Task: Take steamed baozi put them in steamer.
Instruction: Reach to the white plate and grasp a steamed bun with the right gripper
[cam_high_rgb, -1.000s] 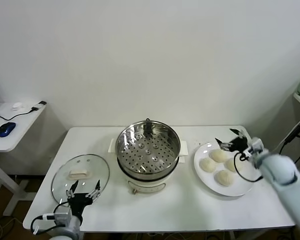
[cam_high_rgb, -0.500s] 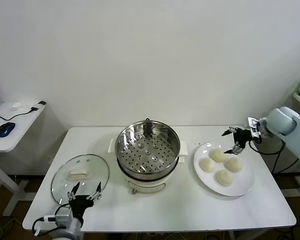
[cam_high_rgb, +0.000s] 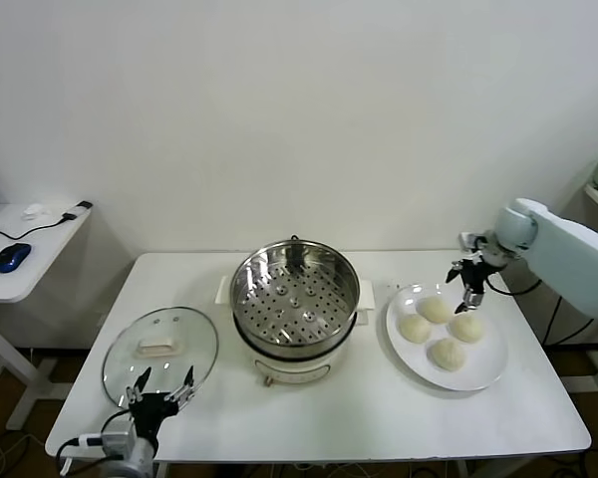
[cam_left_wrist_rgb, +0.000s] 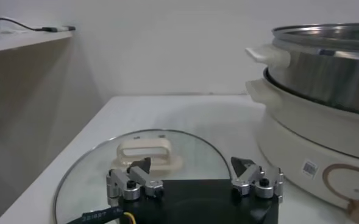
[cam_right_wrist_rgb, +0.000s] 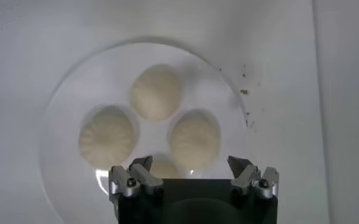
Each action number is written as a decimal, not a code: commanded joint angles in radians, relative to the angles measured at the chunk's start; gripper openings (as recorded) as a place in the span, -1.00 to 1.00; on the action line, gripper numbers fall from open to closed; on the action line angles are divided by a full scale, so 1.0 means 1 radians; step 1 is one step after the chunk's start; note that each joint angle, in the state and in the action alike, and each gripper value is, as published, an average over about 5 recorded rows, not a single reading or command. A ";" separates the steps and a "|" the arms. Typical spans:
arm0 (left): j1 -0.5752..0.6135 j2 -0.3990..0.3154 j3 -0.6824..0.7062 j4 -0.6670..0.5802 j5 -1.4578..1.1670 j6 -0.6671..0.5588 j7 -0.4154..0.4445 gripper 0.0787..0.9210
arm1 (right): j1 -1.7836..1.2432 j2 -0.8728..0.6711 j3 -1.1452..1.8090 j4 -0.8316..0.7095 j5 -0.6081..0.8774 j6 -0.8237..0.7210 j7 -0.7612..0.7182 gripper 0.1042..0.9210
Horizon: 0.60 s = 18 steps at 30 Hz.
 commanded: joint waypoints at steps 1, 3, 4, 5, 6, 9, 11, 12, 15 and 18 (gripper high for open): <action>0.001 0.000 -0.004 0.003 -0.007 -0.004 -0.001 0.77 | -0.034 0.112 -0.002 -0.157 -0.038 -0.011 0.006 0.76; 0.000 -0.001 -0.004 0.004 -0.007 -0.004 -0.002 0.77 | -0.055 0.134 0.028 -0.194 -0.062 -0.005 0.013 0.76; 0.000 -0.001 -0.005 0.004 -0.008 -0.005 -0.002 0.77 | -0.064 0.144 0.044 -0.211 -0.072 -0.001 0.015 0.76; 0.000 -0.001 -0.005 0.005 -0.008 -0.005 -0.003 0.77 | -0.074 0.153 0.061 -0.227 -0.085 0.002 0.017 0.76; -0.001 -0.001 -0.005 0.005 -0.008 -0.004 -0.003 0.77 | -0.082 0.163 0.076 -0.242 -0.096 0.006 0.018 0.76; -0.001 0.000 -0.005 0.007 -0.008 -0.004 -0.003 0.77 | -0.098 0.186 0.109 -0.272 -0.119 0.013 0.020 0.76; 0.000 0.000 -0.005 0.009 -0.008 -0.004 -0.004 0.77 | -0.103 0.197 0.120 -0.282 -0.126 0.013 0.021 0.76; 0.001 -0.001 -0.004 0.009 -0.008 -0.004 -0.004 0.77 | -0.105 0.202 0.123 -0.286 -0.132 0.013 0.021 0.76; 0.003 -0.002 -0.003 0.009 -0.007 -0.005 -0.005 0.77 | -0.110 0.213 0.133 -0.301 -0.150 0.017 0.024 0.75; 0.005 -0.002 -0.002 0.009 -0.007 -0.005 -0.006 0.77 | -0.115 0.224 0.155 -0.316 -0.167 0.021 0.033 0.64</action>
